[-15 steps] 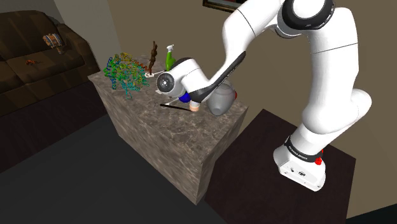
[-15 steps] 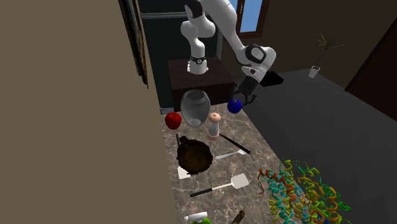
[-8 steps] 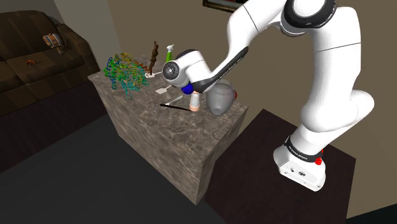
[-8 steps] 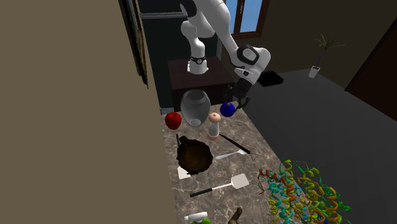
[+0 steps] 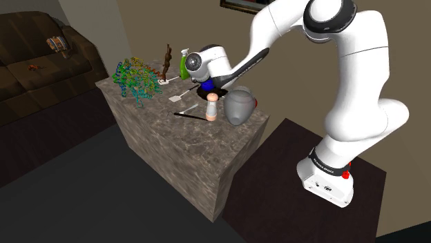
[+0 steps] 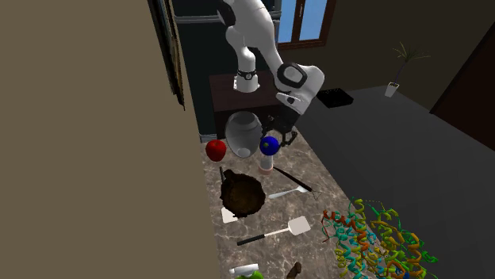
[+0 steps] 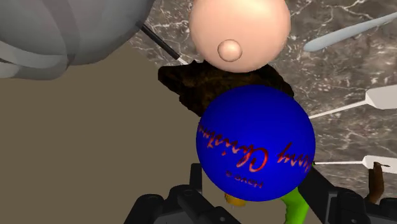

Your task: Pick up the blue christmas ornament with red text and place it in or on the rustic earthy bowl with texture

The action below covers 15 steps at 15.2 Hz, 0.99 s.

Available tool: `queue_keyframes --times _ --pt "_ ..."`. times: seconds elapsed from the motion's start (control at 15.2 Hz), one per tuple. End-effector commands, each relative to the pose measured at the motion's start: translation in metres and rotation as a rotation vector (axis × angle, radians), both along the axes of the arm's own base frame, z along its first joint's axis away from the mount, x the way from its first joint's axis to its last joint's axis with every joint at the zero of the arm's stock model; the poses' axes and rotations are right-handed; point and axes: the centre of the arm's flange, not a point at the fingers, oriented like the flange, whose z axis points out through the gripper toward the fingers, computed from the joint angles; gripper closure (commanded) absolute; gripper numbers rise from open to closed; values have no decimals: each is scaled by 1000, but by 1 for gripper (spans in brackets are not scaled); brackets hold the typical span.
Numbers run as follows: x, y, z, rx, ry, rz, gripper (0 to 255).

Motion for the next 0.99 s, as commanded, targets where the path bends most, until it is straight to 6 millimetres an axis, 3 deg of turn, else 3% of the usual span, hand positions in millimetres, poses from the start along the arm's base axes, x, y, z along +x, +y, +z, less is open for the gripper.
queue_keyframes --times 0.0,0.59,0.92 --pt "12 -25 -1 -1 0 1 255" --pt "76 -132 6 -1 0 1 255" --pt "76 -132 -21 -1 0 1 255"
